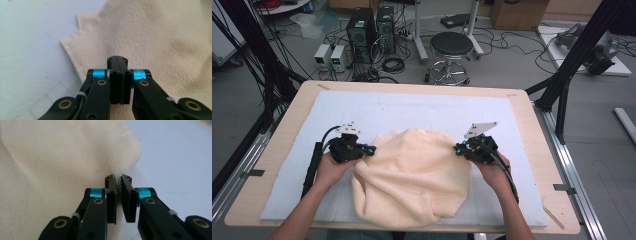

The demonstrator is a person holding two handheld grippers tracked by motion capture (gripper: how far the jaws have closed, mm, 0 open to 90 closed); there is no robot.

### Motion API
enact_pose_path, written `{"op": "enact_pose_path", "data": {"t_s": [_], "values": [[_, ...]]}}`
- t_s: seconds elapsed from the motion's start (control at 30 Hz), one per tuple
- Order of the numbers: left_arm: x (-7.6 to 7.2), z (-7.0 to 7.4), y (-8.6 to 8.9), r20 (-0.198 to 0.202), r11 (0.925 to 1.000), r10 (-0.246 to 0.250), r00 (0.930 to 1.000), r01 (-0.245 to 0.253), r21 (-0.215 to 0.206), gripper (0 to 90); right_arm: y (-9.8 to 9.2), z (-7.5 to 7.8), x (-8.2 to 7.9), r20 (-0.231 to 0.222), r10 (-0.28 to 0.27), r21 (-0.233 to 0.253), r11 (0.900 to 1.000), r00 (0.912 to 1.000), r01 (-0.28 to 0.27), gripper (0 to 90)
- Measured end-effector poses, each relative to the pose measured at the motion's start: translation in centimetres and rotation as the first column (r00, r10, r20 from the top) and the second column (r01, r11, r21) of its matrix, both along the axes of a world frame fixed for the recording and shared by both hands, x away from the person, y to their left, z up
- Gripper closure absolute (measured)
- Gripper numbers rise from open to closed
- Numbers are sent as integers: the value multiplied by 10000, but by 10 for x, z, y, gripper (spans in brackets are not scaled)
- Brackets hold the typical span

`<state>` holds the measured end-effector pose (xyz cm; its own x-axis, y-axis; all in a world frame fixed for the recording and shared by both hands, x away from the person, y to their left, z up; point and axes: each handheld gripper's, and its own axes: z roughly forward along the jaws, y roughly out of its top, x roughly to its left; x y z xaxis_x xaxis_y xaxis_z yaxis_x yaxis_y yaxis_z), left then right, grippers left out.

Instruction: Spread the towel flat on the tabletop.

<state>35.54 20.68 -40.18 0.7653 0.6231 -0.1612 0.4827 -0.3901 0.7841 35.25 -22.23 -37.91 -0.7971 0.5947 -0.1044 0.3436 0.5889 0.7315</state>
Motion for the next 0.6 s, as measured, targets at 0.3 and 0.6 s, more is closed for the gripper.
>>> {"op": "enact_pose_path", "data": {"t_s": [0.3,0.6], "values": [[-32,0,13,-264,9967,-779,9966,784,221,892,22,-9,-2,-1027,1211,-146,9923,9873,-1232,609],[-6,3,11,-287,9999,101,9995,-99,82,630,10,-23,13,-1252,601,310,9979,9903,-567,545]]}}
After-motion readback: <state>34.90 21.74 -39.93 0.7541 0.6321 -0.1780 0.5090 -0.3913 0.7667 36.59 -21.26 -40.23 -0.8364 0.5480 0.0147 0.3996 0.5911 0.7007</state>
